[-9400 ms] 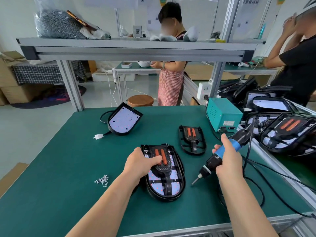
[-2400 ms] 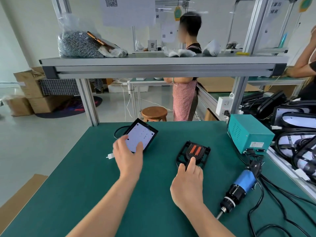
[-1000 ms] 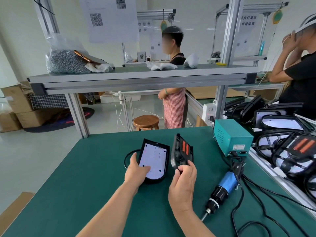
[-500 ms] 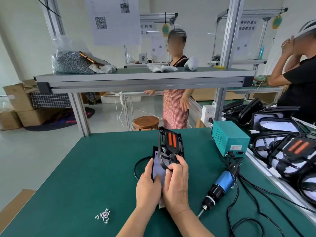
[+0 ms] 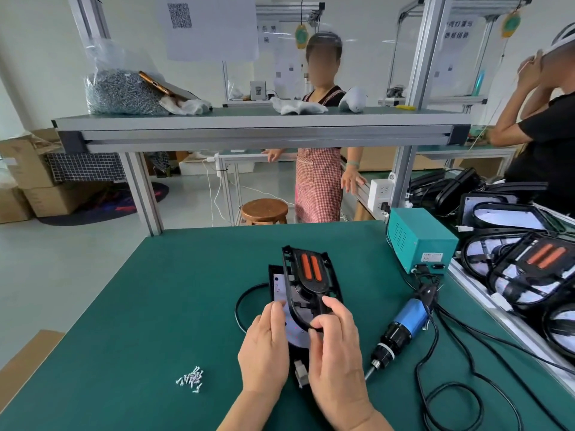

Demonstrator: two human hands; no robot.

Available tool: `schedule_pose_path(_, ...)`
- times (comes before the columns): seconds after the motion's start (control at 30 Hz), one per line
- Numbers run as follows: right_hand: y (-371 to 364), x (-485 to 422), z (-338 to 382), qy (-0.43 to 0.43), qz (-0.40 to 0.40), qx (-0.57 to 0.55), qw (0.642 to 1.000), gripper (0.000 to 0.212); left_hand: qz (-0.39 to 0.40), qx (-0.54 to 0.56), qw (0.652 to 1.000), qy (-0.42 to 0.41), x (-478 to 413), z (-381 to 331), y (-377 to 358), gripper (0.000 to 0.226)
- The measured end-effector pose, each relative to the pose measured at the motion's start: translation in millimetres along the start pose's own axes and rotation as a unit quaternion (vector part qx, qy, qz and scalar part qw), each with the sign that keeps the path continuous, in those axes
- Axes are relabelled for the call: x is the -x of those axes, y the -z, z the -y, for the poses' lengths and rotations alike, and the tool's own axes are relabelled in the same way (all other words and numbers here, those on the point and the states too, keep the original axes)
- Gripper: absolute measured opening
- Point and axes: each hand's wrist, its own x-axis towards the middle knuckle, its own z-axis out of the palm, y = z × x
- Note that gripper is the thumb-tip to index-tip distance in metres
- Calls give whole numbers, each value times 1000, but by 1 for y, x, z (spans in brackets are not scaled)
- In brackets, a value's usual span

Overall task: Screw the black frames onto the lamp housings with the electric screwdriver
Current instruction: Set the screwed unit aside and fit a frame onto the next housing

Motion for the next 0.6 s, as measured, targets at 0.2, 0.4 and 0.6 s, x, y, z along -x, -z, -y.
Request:
schedule_pose_path(0.2,-2,-2,2,18,30,14,999,8,11,44,998,36,0,-5,4,41)
schedule_pose_path(0.4,-1,-1,4,-9,73,17,997,23,24,8,998,55,-6,2,-1,55)
schedule_pose_path(0.6,5,-2,8,-29,93,15,995,24,13,14,999,44,-6,3,-2,60)
